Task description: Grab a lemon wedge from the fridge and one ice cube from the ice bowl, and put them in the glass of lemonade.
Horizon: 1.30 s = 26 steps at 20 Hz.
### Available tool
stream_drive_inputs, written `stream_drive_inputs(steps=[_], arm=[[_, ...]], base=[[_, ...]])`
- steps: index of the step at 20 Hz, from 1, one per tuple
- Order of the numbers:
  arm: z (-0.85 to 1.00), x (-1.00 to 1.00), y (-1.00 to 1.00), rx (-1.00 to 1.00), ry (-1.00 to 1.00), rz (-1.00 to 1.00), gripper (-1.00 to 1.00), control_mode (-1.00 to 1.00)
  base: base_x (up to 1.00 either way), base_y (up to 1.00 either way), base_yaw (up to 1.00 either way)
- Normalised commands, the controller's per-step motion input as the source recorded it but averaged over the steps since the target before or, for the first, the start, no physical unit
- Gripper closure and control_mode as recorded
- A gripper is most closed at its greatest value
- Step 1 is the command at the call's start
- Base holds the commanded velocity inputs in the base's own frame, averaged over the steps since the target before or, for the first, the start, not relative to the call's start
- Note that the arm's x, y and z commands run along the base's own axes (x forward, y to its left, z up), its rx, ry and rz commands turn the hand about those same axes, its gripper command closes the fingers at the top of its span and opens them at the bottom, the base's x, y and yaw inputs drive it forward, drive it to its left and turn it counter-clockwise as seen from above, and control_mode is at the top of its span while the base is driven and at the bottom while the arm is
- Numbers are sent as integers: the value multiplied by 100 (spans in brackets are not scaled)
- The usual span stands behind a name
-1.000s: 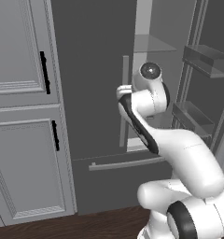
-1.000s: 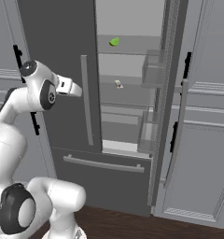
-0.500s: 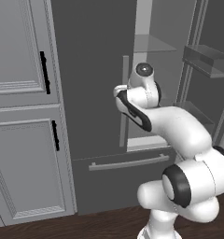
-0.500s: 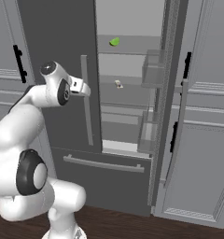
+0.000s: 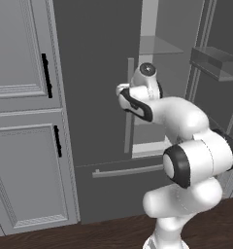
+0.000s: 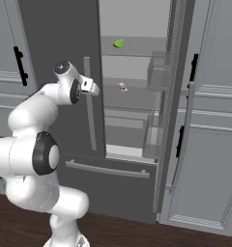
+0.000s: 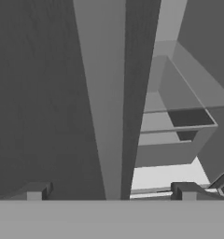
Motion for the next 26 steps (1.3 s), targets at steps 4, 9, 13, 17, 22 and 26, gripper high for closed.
stream_drive_inputs(steps=[4,9,13,17,22,26], arm=[[-20,46,0,0,0,-1,-100,-100],[-35,46,0,0,0,0,-100,-100],[-26,41,0,0,0,0,-100,-100],[-18,35,0,0,0,0,-100,-100],[-26,30,2,0,0,0,-100,-100],[-7,19,1,0,0,0,100,-100]], base=[[0,0,0],[0,0,0],[0,0,0],[0,0,0],[0,0,0],[0,0,0]])
